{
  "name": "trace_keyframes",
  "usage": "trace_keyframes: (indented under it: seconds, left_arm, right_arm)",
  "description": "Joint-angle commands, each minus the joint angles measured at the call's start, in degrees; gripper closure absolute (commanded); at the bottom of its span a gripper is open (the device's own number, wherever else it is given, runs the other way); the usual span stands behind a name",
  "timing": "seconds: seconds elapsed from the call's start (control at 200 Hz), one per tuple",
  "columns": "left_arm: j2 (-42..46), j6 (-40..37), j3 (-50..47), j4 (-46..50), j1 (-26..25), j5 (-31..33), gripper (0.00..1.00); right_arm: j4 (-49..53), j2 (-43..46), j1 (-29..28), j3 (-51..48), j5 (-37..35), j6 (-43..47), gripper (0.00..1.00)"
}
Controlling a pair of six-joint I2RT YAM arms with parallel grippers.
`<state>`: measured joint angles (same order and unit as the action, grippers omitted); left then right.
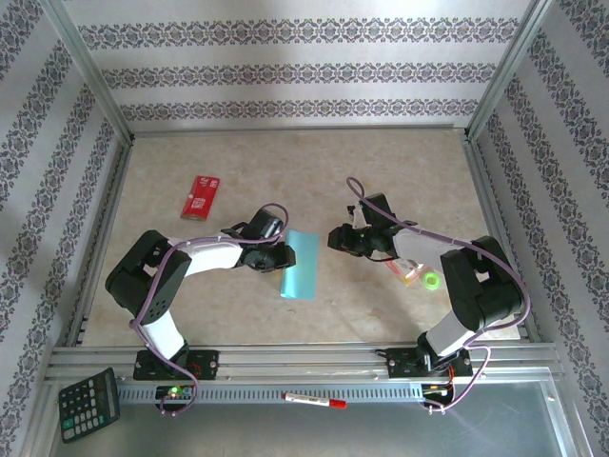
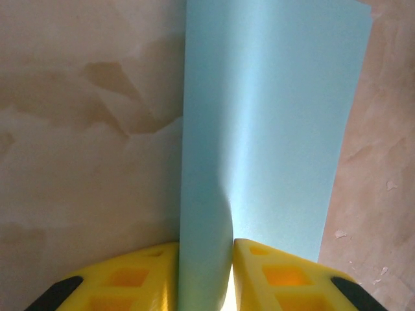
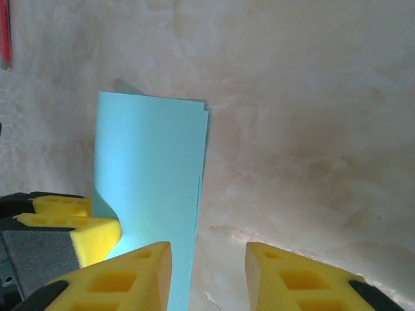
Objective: Fold a paper plane with a square sheet of paper (pick it up from the middle)
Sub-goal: Hold the square sheet of paper at the center of the table.
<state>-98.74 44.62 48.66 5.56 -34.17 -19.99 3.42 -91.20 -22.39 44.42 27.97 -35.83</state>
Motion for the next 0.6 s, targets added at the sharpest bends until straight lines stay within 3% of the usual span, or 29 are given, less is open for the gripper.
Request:
trace_keyframes:
  seconds: [0.0, 0.6]
  left_arm:
    - [-5.3, -0.5, -2.2, 3.4, -1.1, 3.1, 0.72]
    - [-6.4, -1.4, -1.7, 4.1, -1.1, 2.8, 0.74]
  right_arm:
    - [0.0, 0.0, -0.5, -0.3, 0.8, -0.2, 0.65]
    - [-0.1, -0.6, -0.7, -0.1, 1.0, -0.2, 0.65]
